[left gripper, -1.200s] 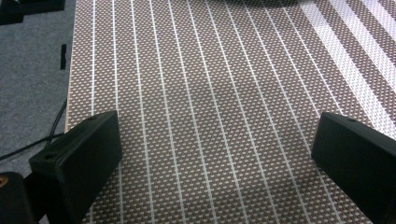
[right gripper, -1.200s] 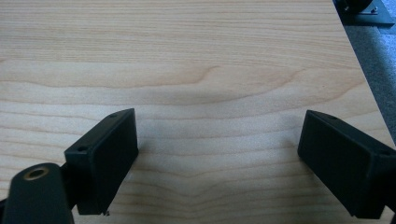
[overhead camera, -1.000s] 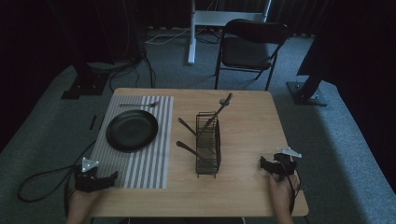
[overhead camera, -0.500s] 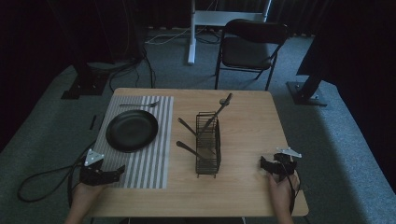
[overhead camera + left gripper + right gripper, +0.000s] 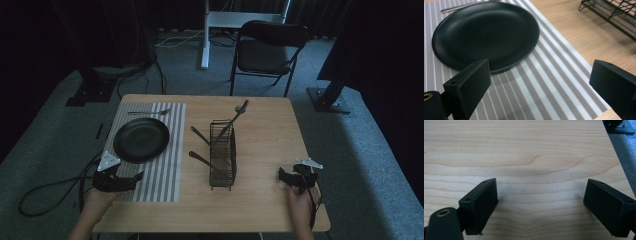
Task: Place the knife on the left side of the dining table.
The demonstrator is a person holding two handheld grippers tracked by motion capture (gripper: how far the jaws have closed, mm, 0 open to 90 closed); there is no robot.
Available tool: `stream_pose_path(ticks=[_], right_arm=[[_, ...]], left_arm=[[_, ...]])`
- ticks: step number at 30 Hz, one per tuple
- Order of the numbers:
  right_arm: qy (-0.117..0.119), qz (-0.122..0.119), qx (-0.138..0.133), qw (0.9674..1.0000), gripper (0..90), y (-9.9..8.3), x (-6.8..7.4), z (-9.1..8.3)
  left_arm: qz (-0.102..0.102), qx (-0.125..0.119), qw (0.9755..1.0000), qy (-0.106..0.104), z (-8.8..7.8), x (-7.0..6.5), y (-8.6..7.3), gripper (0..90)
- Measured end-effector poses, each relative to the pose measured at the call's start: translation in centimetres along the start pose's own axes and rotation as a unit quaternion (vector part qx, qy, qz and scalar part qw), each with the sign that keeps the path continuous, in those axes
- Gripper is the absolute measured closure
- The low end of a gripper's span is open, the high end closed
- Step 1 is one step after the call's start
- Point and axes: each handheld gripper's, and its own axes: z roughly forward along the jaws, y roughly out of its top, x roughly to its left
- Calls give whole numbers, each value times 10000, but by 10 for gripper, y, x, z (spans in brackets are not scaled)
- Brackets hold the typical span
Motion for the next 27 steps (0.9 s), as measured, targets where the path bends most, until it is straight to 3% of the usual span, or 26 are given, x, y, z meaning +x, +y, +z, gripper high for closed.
stream_pose_path(ticks=[10, 13, 15, 27], right_arm=[[2, -2, -7, 10000, 112, 0, 0, 0], [2, -2, -7, 10000, 112, 0, 0, 0], [2, -3, -7, 10000, 112, 0, 0, 0], [2, -4, -7, 10000, 112, 0, 0, 0]], left_arm=[[251, -133, 9993, -223, 0, -10, 28, 39], [265, -153, 9993, -209, 0, -11, 30, 39], [310, -199, 9986, -366, 2, -14, 40, 39], [496, -293, 9967, -570, 5, -25, 63, 39]])
